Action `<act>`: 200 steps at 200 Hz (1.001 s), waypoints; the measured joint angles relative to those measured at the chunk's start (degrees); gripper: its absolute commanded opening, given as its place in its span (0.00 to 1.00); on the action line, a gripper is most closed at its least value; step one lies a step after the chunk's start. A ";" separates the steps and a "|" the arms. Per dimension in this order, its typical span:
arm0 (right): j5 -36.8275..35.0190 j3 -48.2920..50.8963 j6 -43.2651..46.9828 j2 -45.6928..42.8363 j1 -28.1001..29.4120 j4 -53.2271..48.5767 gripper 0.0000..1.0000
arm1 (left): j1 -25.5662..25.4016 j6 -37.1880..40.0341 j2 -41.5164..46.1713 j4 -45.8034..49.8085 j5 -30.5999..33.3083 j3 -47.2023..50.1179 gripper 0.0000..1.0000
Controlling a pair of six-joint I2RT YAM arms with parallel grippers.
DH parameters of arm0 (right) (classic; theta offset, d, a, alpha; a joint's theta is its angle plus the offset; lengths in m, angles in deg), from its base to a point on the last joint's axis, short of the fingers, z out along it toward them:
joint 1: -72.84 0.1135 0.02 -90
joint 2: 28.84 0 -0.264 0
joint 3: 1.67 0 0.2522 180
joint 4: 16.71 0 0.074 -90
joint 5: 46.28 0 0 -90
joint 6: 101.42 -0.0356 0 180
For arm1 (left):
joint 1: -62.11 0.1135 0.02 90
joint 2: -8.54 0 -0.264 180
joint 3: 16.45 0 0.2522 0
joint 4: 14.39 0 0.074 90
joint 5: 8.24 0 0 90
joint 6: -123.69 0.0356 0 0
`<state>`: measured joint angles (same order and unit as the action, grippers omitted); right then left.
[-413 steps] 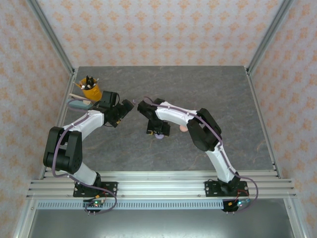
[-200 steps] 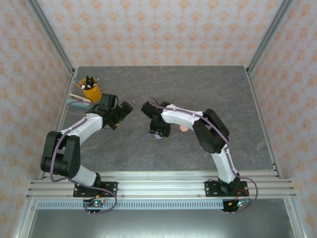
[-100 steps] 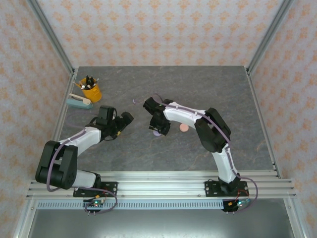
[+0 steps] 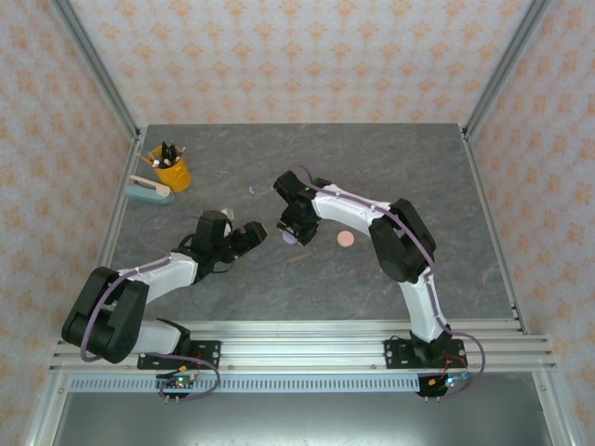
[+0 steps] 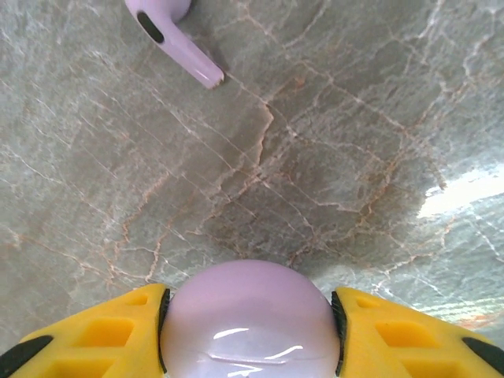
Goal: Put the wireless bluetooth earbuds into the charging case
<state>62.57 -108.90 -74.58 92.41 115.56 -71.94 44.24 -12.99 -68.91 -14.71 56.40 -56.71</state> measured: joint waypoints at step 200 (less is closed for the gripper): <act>5.66 -0.04 -9.22 2.43 -0.76 6.86 0.48 | -4.42 0.07 -15.37 -22.71 -3.19 -0.28 0.58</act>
<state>68.23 -108.94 -83.80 94.84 114.80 -65.08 39.82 -12.92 -84.27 -37.42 53.21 -57.00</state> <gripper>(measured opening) 0.478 0.589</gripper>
